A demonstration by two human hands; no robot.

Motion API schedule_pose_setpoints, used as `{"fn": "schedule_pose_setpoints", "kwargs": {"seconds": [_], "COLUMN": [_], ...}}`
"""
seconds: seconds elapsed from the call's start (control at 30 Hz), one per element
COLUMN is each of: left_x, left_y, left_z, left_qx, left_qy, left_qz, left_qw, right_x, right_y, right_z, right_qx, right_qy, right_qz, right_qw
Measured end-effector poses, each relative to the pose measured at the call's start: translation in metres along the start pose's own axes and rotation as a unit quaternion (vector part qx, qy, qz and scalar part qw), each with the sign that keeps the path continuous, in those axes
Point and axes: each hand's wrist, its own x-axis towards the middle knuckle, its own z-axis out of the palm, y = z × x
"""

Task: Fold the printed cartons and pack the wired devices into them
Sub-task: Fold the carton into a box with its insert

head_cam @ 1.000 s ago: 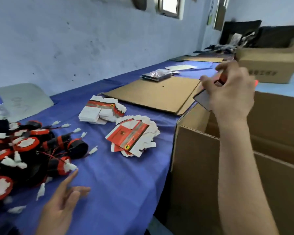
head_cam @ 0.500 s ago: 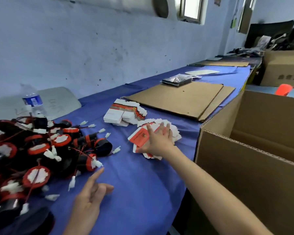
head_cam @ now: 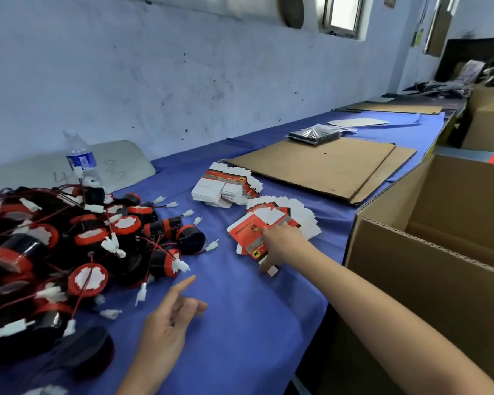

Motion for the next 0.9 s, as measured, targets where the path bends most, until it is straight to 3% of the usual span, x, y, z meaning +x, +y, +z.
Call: {"fn": "schedule_pose_setpoints", "kwargs": {"seconds": [0.13, 0.23, 0.37, 0.5, 0.57, 0.7, 0.77, 0.8, 0.83, 0.9], "left_x": [-0.001, -0.003, -0.003, -0.002, -0.002, -0.001, 0.002, 0.002, 0.001, -0.003], "left_y": [0.002, 0.003, 0.003, 0.002, -0.001, -0.002, 0.003, 0.008, 0.013, 0.021], "left_z": [0.000, -0.001, -0.001, -0.002, -0.003, 0.000, 0.002, 0.001, 0.000, -0.002], "left_qx": [0.001, 0.010, 0.008, 0.020, 0.023, 0.006, -0.038, -0.064, -0.086, -0.115], "left_qy": [0.000, -0.004, -0.013, -0.019, -0.021, 0.001, 0.054, 0.092, 0.132, 0.191], "left_qz": [-0.002, -0.001, -0.004, -0.005, -0.004, 0.013, 0.022, 0.034, 0.047, 0.054], "left_qw": [1.000, 1.000, 1.000, 1.000, 1.000, 1.000, 0.998, 0.993, 0.986, 0.973], "right_x": [0.001, 0.006, 0.012, 0.003, -0.002, -0.012, -0.019, -0.024, -0.029, -0.031], "right_y": [-0.011, -0.023, -0.033, -0.043, -0.046, -0.019, -0.010, -0.013, -0.023, -0.057], "right_z": [-0.003, 0.003, 0.007, -0.012, -0.038, -0.121, -0.136, -0.129, -0.116, -0.074], "right_qx": [-0.053, -0.104, -0.197, -0.327, -0.336, -0.059, 0.193, 0.362, 0.510, 0.682], "right_qy": [-0.001, 0.053, 0.106, 0.081, 0.064, 0.172, 0.235, 0.233, 0.211, 0.136], "right_qz": [-0.033, -0.061, -0.030, 0.001, 0.002, -0.029, -0.083, -0.140, -0.199, -0.246], "right_qw": [0.998, 0.991, 0.974, 0.941, 0.940, 0.983, 0.949, 0.892, 0.810, 0.675]}}
